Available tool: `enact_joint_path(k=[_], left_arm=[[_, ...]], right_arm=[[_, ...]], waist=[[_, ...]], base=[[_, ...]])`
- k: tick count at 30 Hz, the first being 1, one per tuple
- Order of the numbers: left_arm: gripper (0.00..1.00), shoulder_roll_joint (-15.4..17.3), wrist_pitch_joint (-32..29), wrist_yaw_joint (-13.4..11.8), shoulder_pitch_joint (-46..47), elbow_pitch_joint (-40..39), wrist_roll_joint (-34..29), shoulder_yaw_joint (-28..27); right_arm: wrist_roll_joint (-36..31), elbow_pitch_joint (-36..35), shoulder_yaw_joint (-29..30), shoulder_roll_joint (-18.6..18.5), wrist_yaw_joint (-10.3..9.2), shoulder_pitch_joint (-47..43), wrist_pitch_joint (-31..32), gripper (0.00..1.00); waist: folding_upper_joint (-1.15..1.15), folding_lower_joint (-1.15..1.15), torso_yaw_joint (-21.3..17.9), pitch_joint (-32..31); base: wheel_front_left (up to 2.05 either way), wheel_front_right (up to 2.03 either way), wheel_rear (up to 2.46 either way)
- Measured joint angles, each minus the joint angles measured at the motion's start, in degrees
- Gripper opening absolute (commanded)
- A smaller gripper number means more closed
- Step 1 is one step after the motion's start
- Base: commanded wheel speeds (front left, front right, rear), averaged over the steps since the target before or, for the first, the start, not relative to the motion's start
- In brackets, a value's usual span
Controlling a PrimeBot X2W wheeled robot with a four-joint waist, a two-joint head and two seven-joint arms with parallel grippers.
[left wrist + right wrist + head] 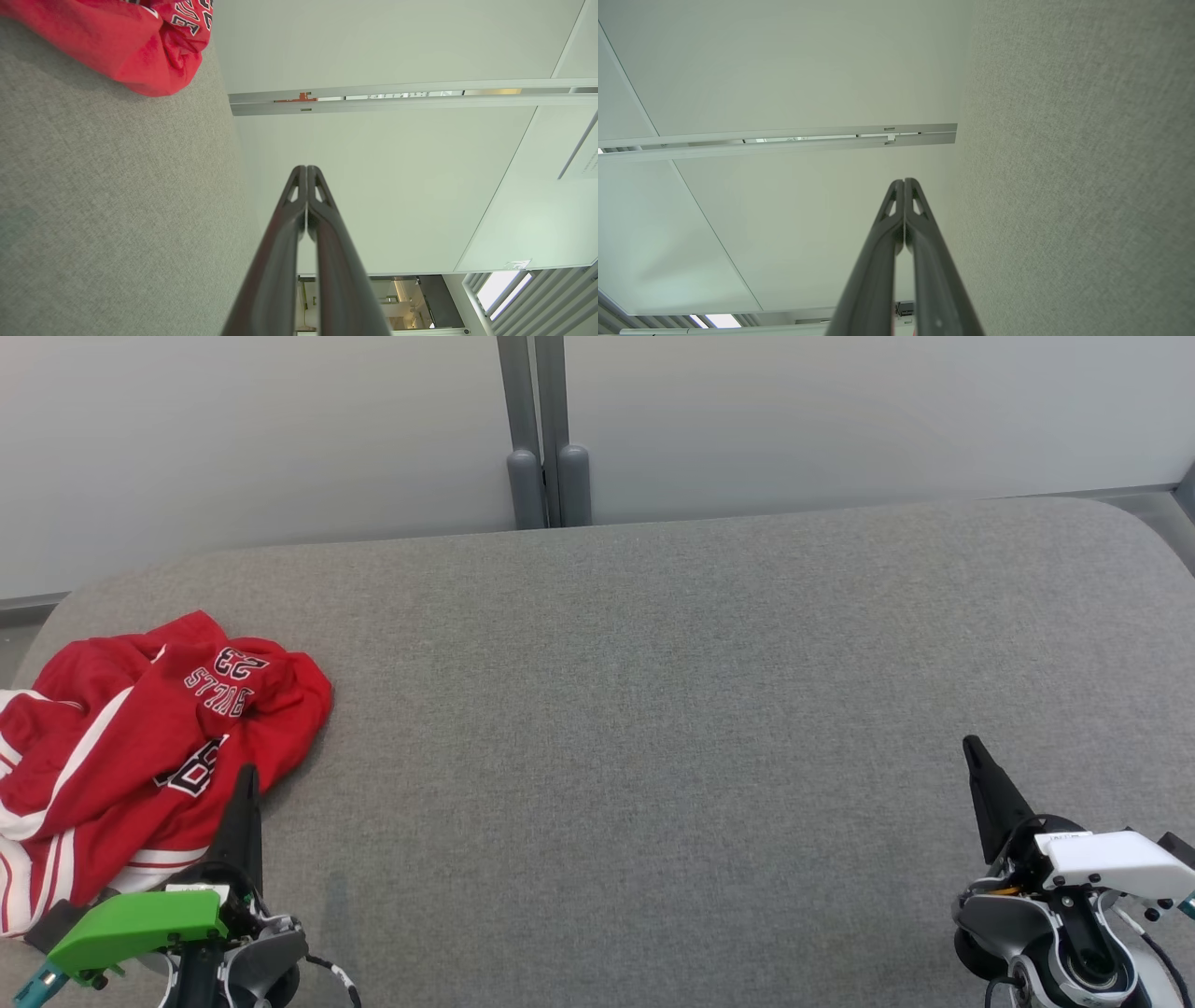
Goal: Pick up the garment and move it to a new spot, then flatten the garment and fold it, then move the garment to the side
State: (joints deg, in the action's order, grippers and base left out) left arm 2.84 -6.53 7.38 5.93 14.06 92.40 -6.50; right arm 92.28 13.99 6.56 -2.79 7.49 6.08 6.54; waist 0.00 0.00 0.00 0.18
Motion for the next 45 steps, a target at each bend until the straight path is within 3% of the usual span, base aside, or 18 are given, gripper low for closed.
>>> enact_joint_path(k=[9,10,22,30,45], left_arm=[[0.0,0.0,0.0,0.0,0.0,0.0,0.0,0.0],[1.0,0.0,0.1,0.0,-0.1,0.2,0.0,0.0],[1.0,-0.4,2.5,-0.2,-1.9,0.9,-0.4,1.5],[1.0,-0.4,4.7,-0.2,-1.9,-1.0,-4.1,2.1],[1.0,-0.4,8.0,-0.2,-1.8,-3.2,-21.2,2.5]], right_arm=[[0.0,0.0,0.0,0.0,0.0,0.0,0.0,0.0],[0.0,0.2,0.0,0.0,0.0,-0.1,0.0,1.0],[-0.4,0.2,-2.2,0.5,-0.02,-1.8,-1.8,1.0],[-2.8,-2.3,-4.9,-0.4,-0.02,-1.4,-4.4,1.0],[-15.9,-4.6,-7.2,-1.3,-0.02,-0.7,-8.0,1.0]], waist=[[0.0,0.0,0.0,0.0],[0.0,0.0,0.0,0.0],[0.0,0.0,0.0,0.0],[0.0,0.0,0.1,0.1],[0.0,0.0,0.2,0.0]], base=[[0.0,0.0,0.0],[0.0,0.0,0.0],[0.0,0.0,0.0],[0.0,0.0,0.0],[0.0,0.0,0.0]])
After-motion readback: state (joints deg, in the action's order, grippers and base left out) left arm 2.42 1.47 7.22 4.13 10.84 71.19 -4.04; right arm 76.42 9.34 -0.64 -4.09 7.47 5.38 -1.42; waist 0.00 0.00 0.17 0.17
